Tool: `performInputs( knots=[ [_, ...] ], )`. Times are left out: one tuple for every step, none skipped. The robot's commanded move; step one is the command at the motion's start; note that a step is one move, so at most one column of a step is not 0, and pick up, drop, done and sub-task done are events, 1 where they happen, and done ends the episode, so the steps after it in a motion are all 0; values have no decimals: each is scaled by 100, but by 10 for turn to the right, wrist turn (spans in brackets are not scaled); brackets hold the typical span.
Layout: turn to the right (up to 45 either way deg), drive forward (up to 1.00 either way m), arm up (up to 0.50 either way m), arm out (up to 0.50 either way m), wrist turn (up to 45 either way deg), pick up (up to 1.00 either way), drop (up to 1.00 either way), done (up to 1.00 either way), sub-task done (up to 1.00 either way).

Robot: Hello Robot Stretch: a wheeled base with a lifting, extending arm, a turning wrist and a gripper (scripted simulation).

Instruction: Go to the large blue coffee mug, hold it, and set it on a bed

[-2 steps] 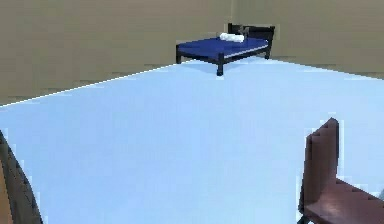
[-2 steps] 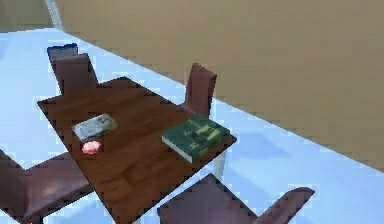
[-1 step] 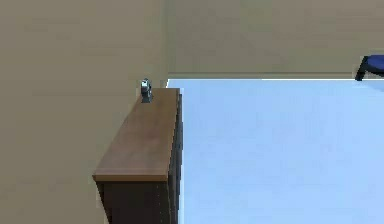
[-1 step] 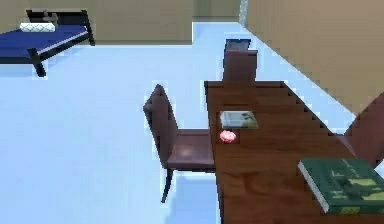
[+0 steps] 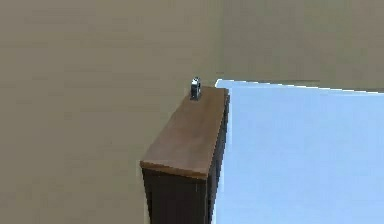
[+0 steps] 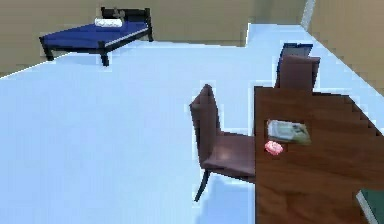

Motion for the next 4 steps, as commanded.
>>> performInputs(
  knots=[
    [0,15,0,0,0,0,0,0,0],
    [450,0,0,0,0,0,0,0,0],
    [240,0,0,0,0,0,0,0,0],
    [0,0,50,0,0,0,0,0,0]
  ],
)
